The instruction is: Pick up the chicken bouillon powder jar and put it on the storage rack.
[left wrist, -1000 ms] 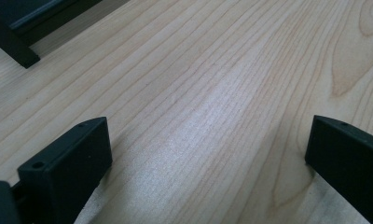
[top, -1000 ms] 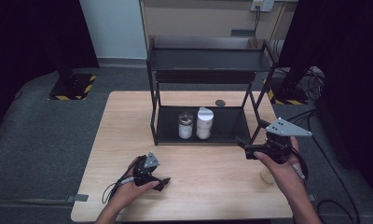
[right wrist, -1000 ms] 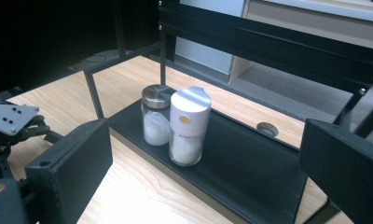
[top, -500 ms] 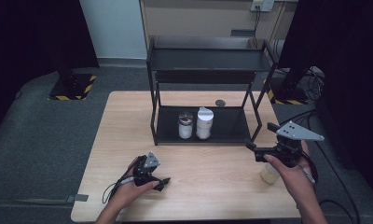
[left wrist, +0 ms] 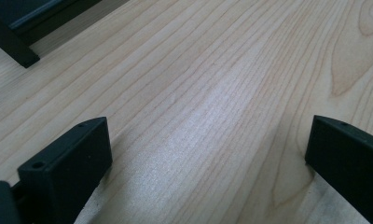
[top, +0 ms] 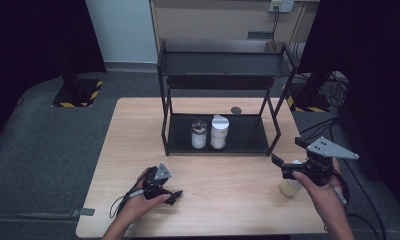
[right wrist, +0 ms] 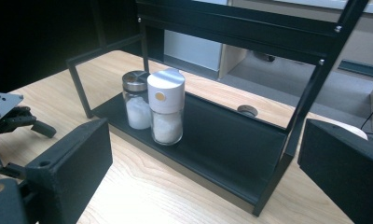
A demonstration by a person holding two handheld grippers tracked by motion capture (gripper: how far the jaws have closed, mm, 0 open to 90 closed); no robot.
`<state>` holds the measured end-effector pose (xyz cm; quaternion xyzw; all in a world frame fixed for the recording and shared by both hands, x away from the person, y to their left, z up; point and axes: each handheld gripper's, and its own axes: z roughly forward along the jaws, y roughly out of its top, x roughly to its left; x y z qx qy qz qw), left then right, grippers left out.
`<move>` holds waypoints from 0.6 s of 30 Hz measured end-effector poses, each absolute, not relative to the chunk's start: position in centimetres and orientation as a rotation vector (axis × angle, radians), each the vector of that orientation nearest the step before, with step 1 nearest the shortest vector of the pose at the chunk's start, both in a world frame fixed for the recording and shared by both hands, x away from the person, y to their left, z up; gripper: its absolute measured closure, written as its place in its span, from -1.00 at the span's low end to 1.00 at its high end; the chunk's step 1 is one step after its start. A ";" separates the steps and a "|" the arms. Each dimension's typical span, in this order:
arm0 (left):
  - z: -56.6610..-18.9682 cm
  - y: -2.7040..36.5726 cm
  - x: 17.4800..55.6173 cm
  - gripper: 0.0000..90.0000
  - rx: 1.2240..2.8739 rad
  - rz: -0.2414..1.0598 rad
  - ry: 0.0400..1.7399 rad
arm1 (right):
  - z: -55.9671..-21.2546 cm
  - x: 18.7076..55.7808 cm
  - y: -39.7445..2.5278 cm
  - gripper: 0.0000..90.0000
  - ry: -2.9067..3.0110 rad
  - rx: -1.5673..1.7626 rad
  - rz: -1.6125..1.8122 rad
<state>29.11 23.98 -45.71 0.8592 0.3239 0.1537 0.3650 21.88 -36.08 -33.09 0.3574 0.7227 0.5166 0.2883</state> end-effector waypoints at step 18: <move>-45.7 24.0 29.1 -1.00 2.210 0.395 0.833 | -34.6 21.0 -37.6 -0.93 1.912 1.009 1.353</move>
